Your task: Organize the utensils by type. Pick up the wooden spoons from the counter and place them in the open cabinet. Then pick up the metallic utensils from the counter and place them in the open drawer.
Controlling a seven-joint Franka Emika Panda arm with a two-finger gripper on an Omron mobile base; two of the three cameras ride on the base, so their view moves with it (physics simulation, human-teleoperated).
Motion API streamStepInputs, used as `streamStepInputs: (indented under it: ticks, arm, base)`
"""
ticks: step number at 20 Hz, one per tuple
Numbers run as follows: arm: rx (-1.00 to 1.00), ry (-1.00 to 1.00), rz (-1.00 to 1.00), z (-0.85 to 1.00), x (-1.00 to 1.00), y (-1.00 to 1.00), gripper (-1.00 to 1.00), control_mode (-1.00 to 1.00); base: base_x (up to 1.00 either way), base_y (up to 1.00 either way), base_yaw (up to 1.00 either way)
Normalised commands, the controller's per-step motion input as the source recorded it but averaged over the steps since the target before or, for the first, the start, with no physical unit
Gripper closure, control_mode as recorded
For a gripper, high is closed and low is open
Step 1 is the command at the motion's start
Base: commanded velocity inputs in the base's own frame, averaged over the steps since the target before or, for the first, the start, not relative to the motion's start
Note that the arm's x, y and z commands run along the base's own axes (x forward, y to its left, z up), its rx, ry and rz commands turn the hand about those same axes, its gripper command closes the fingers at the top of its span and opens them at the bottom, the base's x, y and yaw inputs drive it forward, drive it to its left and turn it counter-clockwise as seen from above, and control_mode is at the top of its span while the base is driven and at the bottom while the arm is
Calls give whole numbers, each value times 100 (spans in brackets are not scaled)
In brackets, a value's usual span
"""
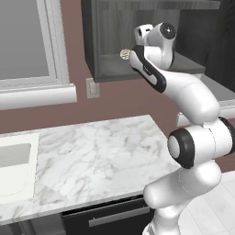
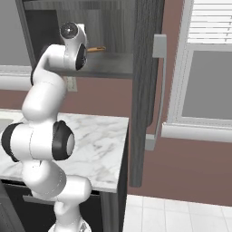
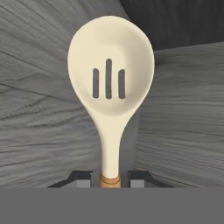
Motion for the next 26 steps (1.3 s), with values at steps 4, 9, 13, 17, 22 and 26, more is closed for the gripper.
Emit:
streamStepInputs:
  ticks: [4, 9, 13, 17, 22, 26]
  arm:
    - [10, -1, 0, -42, 7, 0, 100, -100]
    - [11, -1, 0, -33, 34, 0, 100, -100]
    - [8, 0, 0, -26, 43, 1, 100, -100]
    - [5, 0, 0, -26, 49, 4, 100, -100]
    - [1, 0, 0, -34, 35, 11, -100, -100]
    - [0, 0, 0, -47, 4, 19, -100, -100]
  base:
    - [0, 0, 0]
    - [0, 0, 0]
    - [0, 0, 0]
    - [0, 0, 0]
    - [0, 0, 0]
    - [0, 0, 0]
